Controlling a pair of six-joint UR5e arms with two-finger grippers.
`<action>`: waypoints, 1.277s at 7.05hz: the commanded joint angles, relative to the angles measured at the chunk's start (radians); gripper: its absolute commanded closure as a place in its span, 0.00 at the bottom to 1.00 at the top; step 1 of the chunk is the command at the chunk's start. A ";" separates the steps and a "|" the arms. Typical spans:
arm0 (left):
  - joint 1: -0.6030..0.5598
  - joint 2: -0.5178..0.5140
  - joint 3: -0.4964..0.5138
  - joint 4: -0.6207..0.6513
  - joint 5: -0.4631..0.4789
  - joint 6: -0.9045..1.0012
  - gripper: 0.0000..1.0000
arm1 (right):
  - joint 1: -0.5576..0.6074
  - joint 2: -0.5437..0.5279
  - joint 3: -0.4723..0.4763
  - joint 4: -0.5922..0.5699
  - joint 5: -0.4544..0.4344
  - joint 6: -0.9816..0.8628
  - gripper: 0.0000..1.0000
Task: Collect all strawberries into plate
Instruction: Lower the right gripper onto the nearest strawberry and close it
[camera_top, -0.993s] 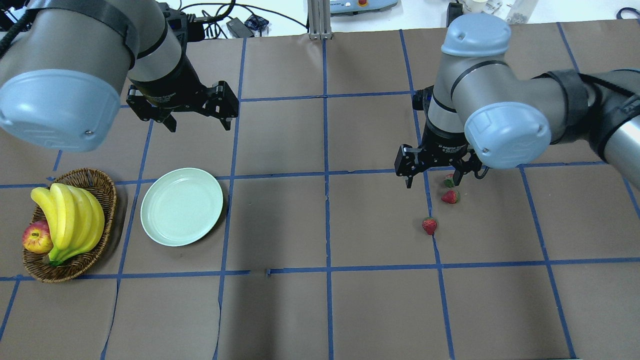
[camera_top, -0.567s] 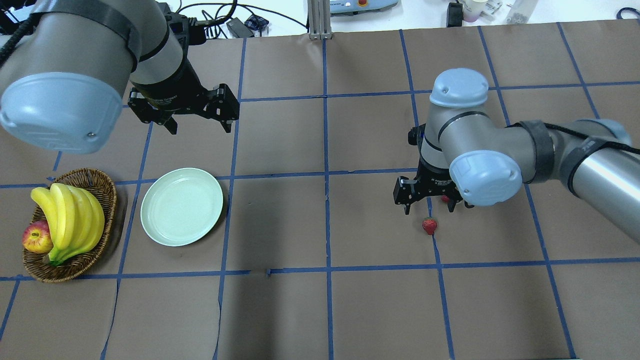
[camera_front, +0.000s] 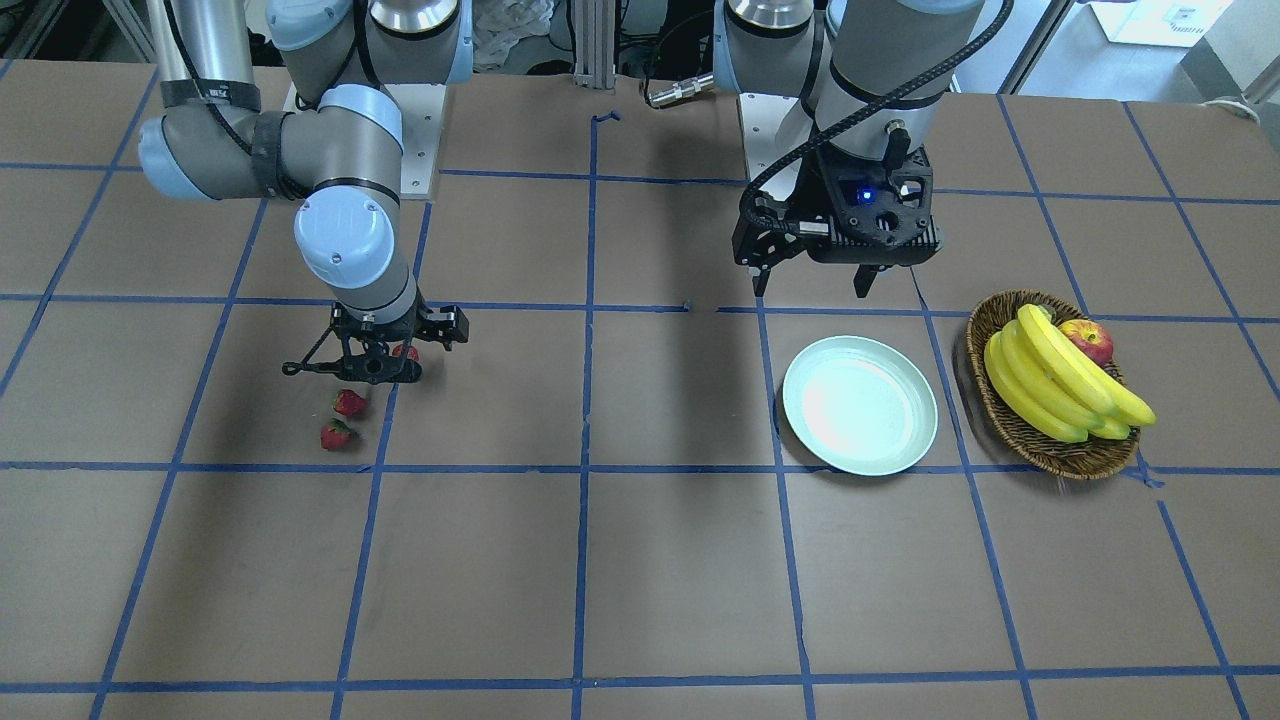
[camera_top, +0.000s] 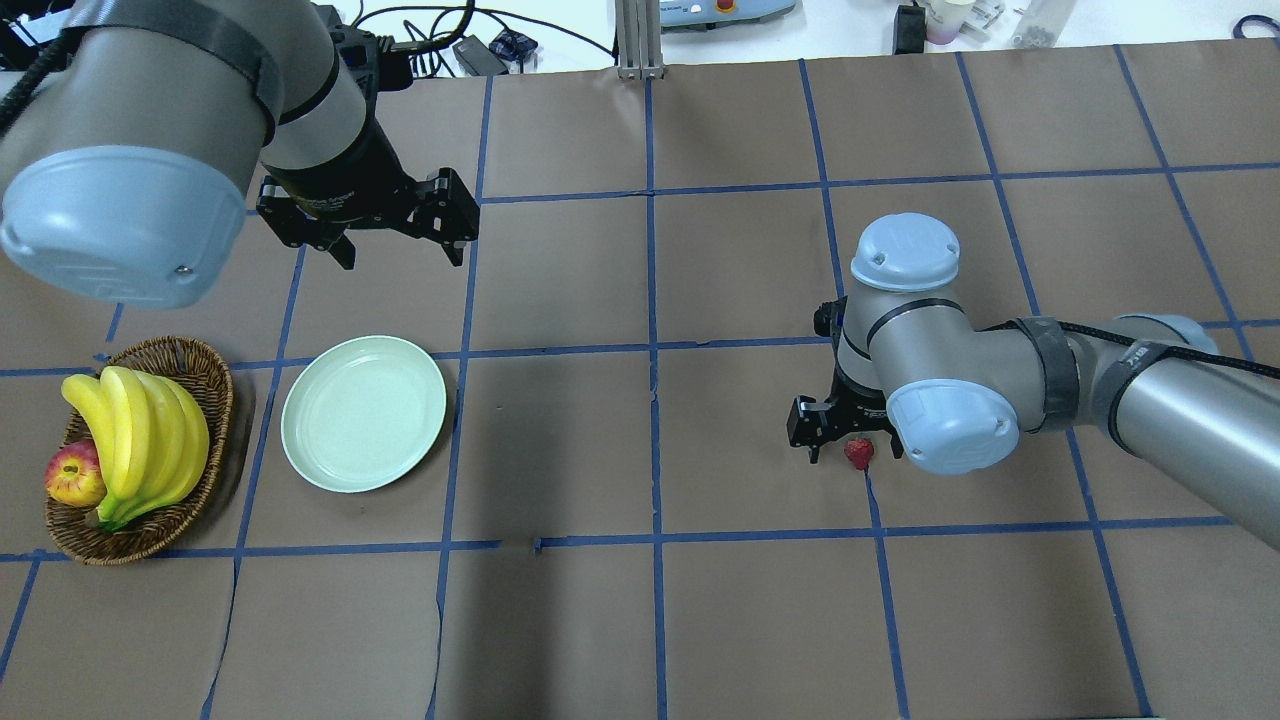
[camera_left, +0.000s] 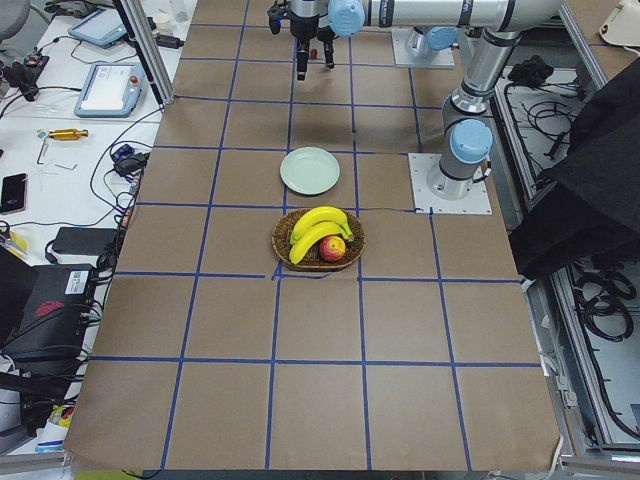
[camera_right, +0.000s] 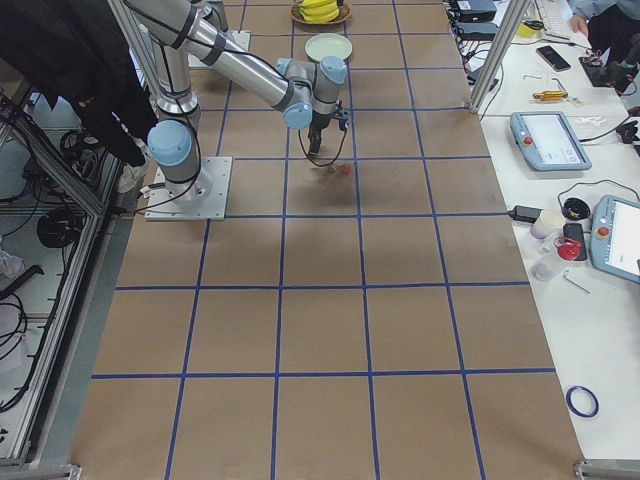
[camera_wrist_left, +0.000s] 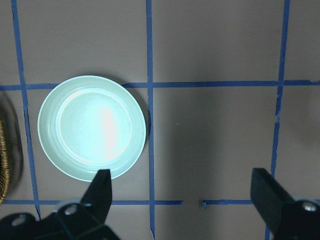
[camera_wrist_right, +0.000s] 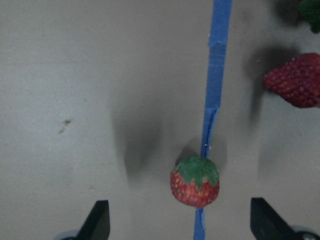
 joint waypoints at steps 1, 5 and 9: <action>0.000 0.000 0.001 0.001 0.000 0.000 0.00 | 0.000 0.012 0.007 -0.015 -0.003 -0.007 0.11; 0.000 0.000 0.002 0.001 0.000 0.001 0.00 | -0.009 0.030 0.004 -0.020 -0.023 -0.009 0.12; 0.002 0.000 0.002 0.001 0.000 0.001 0.00 | -0.009 0.032 0.000 -0.020 -0.023 -0.015 0.94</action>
